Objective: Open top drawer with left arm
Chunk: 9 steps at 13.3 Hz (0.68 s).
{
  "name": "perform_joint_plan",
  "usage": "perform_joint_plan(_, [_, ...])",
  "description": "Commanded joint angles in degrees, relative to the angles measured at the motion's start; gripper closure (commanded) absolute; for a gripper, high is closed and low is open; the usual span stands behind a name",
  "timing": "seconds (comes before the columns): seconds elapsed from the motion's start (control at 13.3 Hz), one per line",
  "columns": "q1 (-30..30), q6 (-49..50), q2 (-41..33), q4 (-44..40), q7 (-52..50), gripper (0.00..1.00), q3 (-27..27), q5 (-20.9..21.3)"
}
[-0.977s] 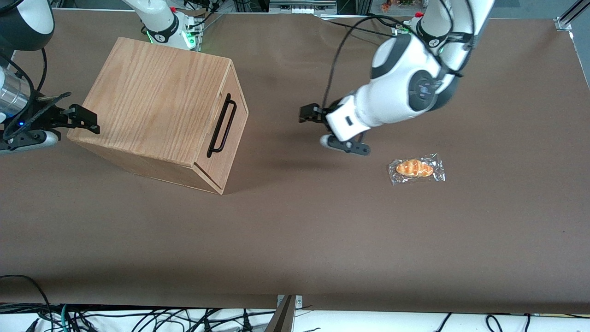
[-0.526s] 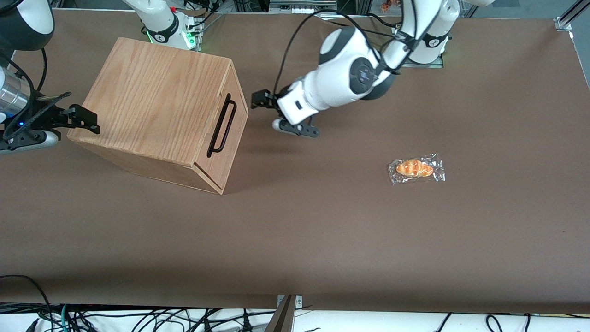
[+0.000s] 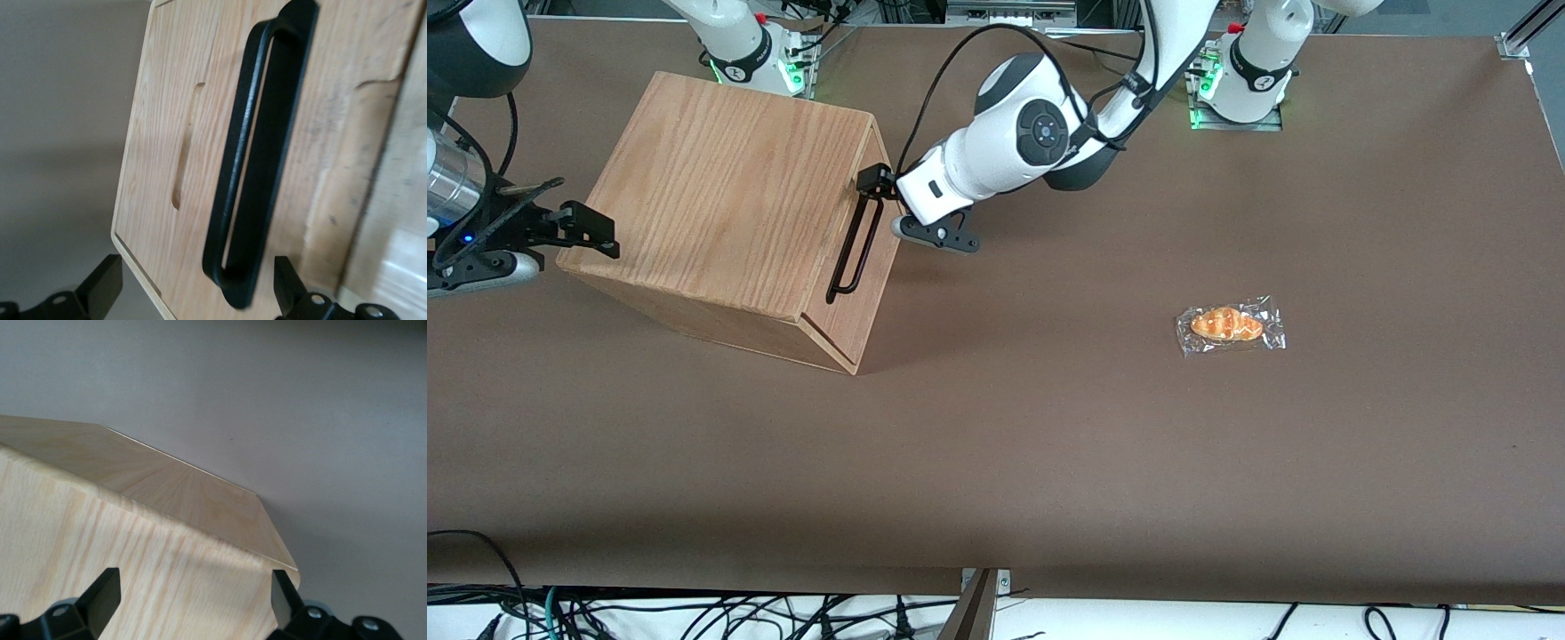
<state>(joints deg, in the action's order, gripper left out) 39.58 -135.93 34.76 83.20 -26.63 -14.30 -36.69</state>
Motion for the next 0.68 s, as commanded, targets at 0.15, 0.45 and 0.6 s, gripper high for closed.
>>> perform_joint_plan(0.15, [1.8, -1.4, 3.5, -3.8, -1.1, 0.00, 1.1, 2.2])
perform_joint_plan(0.45, [2.1, -1.4, 4.4, -3.8, -1.7, 0.00, 1.6, 8.5])
perform_joint_plan(0.6, [2.0, -1.4, 4.4, -3.8, -2.2, 0.00, 1.6, 8.6])
